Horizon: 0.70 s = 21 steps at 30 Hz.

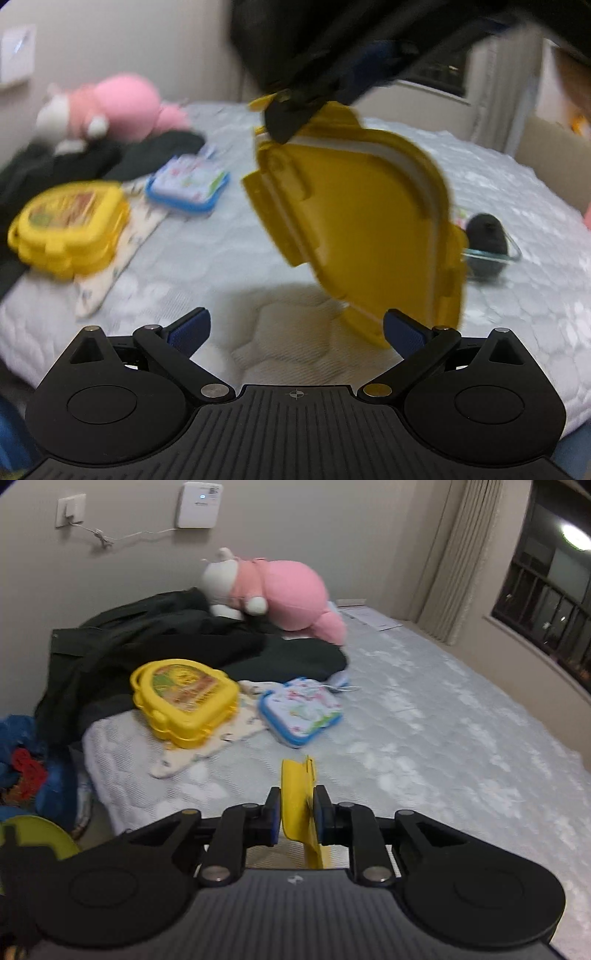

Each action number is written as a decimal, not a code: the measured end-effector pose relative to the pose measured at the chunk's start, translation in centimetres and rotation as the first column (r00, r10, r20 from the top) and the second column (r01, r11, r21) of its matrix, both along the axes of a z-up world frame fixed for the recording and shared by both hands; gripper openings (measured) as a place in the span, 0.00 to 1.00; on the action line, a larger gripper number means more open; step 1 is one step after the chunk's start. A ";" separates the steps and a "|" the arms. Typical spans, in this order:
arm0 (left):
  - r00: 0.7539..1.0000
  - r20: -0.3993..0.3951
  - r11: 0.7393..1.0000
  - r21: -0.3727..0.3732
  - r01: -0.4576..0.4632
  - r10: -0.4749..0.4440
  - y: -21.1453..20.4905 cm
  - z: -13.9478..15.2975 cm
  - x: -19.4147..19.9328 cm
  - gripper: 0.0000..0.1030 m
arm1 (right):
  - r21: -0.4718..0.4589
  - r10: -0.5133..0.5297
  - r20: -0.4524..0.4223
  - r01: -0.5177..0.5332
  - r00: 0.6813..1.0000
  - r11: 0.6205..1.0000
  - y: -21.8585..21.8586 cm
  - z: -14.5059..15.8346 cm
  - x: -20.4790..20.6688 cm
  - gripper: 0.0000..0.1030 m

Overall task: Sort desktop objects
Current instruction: 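Carry the upright yellow lid toward the left tool with the right tool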

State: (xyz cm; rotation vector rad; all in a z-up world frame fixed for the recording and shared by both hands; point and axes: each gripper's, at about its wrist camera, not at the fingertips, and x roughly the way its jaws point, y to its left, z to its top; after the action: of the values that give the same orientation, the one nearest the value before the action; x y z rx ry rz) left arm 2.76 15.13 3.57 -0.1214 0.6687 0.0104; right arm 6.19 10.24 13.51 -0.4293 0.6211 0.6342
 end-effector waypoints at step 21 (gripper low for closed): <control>0.986 -0.152 0.994 -0.081 -0.078 0.065 3.9 -4.4 3.0 0.99 | 0.437 -0.255 -0.197 0.317 0.947 0.842 -18.3 -5.4 1.4 0.68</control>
State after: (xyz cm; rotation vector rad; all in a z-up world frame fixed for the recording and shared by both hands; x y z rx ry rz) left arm 5.78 19.05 -0.80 -0.2295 0.8145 0.0602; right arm 7.54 -8.06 8.09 0.1588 0.6197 0.5027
